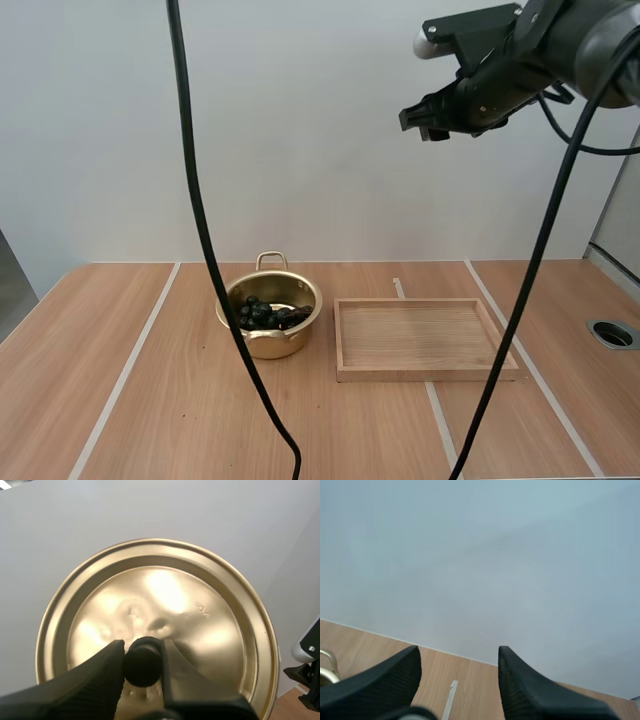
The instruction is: Open the pot, put the grape inside, and close it
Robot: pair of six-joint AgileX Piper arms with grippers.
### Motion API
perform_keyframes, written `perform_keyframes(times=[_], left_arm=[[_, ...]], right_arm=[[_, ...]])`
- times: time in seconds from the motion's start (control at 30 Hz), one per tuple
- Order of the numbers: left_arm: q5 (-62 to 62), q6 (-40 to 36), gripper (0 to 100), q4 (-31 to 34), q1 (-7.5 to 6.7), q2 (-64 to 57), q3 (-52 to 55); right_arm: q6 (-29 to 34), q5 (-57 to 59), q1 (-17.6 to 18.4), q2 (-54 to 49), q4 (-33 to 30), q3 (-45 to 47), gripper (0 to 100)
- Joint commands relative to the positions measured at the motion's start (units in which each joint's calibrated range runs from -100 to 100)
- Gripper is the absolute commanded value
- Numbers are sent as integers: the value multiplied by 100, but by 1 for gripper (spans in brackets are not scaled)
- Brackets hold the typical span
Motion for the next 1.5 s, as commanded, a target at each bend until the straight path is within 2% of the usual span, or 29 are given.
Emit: perform_keyframes(times=[0.0,0.07,0.13,0.27,0.4,0.73,1.2,1.47], left_arm=[[0,-26,0,5,6,86,-28],[0,-35,0,5,6,132,-28],[0,-35,0,5,6,189,-28],[0,-35,0,5,6,315,15],[0,-35,0,-5,6,327,452],[-54,-6,0,-18,6,327,2444],[-2204,92,0,-40,6,327,4849],[-2962,119,0,-40,6,327,5641]], right_arm=[[-6,-234,-24,-360,109,-30,78],[4,-234,-24,-511,121,-30,72],[4,-234,-24,-631,121,-30,56],[4,-300,-24,-867,121,-30,0],[4,-434,-24,-1052,111,-30,0],[4,-502,-24,-1223,111,-30,0],[4,-502,-24,-1237,111,-17,0],[4,-502,-24,-1237,111,-17,0]])
